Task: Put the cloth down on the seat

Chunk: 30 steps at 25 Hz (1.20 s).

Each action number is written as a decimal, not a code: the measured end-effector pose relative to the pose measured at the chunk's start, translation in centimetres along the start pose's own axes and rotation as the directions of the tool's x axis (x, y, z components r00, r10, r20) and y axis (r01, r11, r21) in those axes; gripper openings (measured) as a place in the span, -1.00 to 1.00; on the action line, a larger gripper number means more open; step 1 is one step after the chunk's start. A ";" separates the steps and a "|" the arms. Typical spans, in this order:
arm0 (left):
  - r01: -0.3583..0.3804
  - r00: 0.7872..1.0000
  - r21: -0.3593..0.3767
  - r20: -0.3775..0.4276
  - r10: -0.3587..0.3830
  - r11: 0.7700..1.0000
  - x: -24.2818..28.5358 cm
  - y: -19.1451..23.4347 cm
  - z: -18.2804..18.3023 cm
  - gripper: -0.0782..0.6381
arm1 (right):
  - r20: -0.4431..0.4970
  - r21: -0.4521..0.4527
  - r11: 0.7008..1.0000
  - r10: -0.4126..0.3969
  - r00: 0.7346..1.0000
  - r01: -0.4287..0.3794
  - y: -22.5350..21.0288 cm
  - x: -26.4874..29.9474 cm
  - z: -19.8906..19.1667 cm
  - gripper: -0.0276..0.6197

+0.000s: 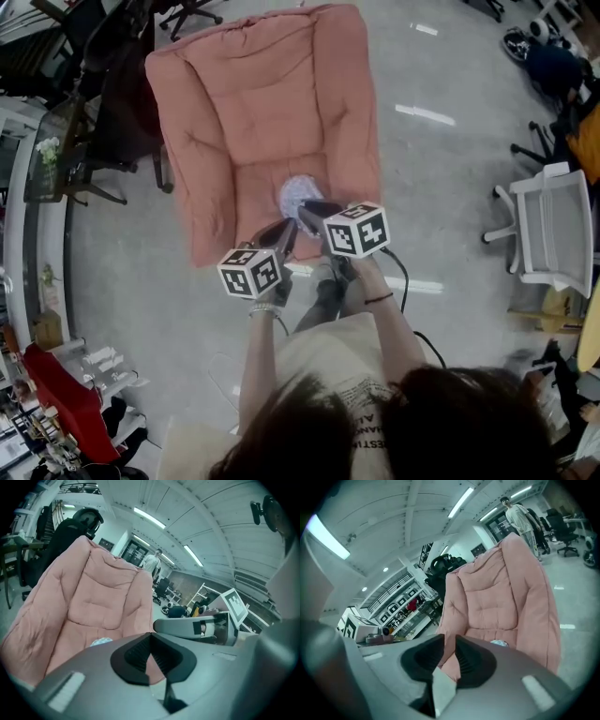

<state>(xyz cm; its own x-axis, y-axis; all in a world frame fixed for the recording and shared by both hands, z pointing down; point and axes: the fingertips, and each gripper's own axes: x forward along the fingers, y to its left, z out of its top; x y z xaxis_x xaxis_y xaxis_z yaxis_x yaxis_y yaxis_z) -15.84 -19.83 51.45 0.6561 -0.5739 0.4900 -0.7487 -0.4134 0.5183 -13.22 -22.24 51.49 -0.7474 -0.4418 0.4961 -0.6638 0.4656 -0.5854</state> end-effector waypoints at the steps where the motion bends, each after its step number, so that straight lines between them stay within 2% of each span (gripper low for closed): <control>1: 0.001 1.000 0.013 0.006 -0.001 1.000 -0.2 -0.4 0.4 -0.77 | 0.008 -0.007 1.000 0.004 1.000 -0.004 0.3 -0.3 0.3 -0.67; 6: 0.021 0.999 0.056 0.037 -0.023 0.998 -0.8 -2.3 2.1 -0.77 | 0.049 -0.020 0.999 0.039 0.998 -0.038 1.6 -1.8 1.9 -0.71; 11: 0.042 0.997 0.107 0.055 -0.048 0.993 -1.0 -4.3 2.8 -0.77 | 0.097 -0.063 0.995 0.078 0.992 -0.072 3.0 -3.5 3.0 -0.82; 23: 0.031 0.985 0.177 0.160 -0.060 0.984 -4.2 -4.9 7.1 -0.77 | 0.177 -0.170 0.981 0.119 0.977 -0.089 6.2 -5.1 6.7 -0.91; 30: 0.028 0.979 0.216 0.189 -0.070 0.976 -5.0 -5.5 8.3 -0.77 | 0.217 -0.220 0.971 0.140 0.966 -0.091 7.2 -6.3 8.3 -0.91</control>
<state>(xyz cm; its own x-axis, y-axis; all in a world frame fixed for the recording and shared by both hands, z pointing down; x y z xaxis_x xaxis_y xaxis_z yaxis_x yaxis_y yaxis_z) -15.81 -20.61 40.32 0.6771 -0.6670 0.3109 -0.7328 -0.5724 0.3680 -13.10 -22.48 38.84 -0.8089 -0.5281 0.2584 -0.5826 0.6613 -0.4725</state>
